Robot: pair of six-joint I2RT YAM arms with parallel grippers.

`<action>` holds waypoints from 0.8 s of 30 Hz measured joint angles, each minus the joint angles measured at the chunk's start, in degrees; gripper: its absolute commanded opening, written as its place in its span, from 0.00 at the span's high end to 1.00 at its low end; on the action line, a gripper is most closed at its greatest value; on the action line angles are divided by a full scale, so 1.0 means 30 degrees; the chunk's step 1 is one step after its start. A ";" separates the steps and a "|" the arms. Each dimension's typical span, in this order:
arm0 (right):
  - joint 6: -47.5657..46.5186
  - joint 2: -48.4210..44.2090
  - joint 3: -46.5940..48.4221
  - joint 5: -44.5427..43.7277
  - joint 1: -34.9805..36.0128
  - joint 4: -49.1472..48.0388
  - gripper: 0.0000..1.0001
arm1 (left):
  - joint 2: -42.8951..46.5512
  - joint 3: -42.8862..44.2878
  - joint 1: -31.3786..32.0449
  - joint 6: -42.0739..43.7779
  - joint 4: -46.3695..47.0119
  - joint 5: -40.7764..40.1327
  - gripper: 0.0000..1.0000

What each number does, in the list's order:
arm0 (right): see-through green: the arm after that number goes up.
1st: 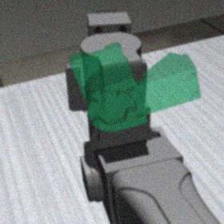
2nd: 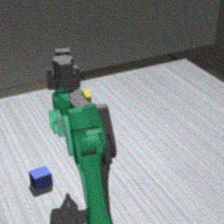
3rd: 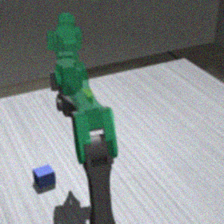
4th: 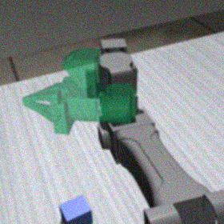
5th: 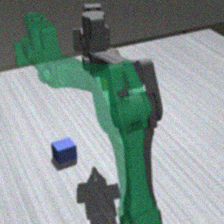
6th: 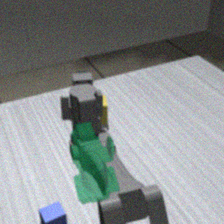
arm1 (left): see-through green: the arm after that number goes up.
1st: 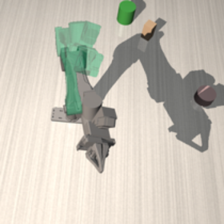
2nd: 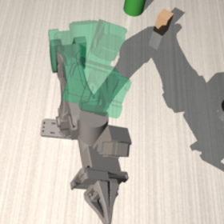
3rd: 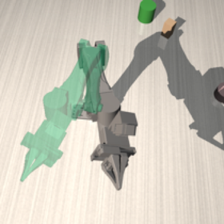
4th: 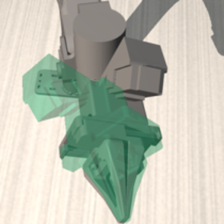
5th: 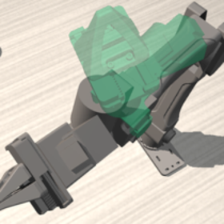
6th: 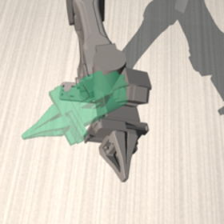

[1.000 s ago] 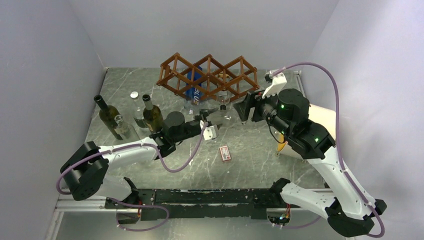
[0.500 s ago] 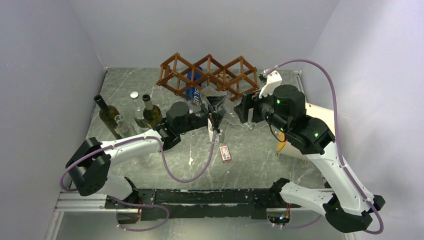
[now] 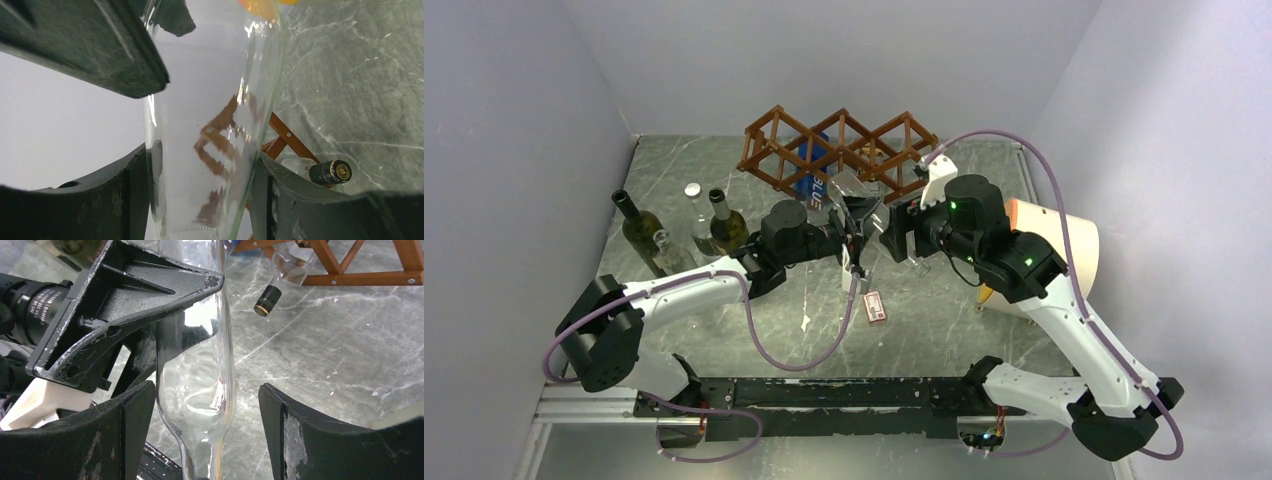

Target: Put the wine bottle on the wine rack

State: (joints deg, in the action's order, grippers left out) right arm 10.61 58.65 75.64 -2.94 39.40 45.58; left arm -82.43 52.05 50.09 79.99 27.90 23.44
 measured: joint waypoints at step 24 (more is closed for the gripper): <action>-0.0109 0.1093 -0.1676 0.0772 0.0102 -0.0532 1.00 | -0.0240 0.2069 0.0000 0.0619 -0.4182 0.0444 0.82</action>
State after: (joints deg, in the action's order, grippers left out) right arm 10.28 61.93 70.61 -0.62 39.70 43.99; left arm -83.15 58.26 50.09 81.84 15.35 24.77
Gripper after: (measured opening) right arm 0.601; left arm 0.624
